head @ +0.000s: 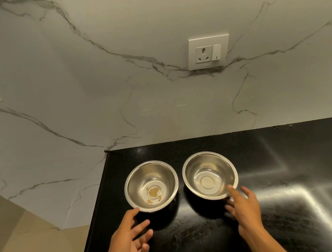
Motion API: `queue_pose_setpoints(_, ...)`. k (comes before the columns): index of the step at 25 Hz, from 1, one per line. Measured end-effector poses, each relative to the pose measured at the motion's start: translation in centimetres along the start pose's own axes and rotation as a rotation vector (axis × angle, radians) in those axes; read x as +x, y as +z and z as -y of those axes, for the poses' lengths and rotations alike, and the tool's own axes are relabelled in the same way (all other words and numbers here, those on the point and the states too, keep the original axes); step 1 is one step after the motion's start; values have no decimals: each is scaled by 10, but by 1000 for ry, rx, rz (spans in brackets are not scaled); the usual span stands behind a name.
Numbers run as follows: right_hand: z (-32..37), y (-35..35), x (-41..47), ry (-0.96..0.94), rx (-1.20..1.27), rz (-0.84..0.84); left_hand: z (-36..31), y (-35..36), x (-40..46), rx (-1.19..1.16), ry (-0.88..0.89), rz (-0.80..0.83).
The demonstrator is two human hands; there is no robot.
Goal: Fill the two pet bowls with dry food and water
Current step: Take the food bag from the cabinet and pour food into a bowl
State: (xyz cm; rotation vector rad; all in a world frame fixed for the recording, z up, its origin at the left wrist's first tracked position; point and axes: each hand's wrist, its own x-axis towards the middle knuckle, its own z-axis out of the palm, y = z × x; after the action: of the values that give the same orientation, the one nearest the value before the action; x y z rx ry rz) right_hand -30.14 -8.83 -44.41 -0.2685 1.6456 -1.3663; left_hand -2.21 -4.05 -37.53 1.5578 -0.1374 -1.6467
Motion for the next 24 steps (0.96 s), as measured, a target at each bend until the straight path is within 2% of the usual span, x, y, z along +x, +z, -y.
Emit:
queue_pose_setpoints(1,7,-5,-3,-124,-124,-80,-6,-2,-8,10,65,-9)
queue_pose_setpoints(3,32,-10,-16,-430,-265,-132,-20,2,-22,128,362,-90)
queue_pose_setpoints(8,112,24,-60,-1162,-423,45,-77,43,-42,713,1322,-219)
queue_pose_setpoints(11,137,51,-70,-1467,-522,80,-111,73,-46,847,1683,-286)
queue_pose_setpoints(15,180,66,-91,-1647,-488,31,-147,108,-84,842,1997,-343)
queue_pose_setpoints(19,234,69,-122,-1770,-383,-59,-167,133,-139,726,2310,-361)
queue_pose_setpoints(21,257,68,-137,-1824,-335,-107,-180,141,-162,692,2427,-390)
queue_pose_setpoints(24,279,67,-153,-1870,-294,-139,-204,151,-189,776,2520,-520)
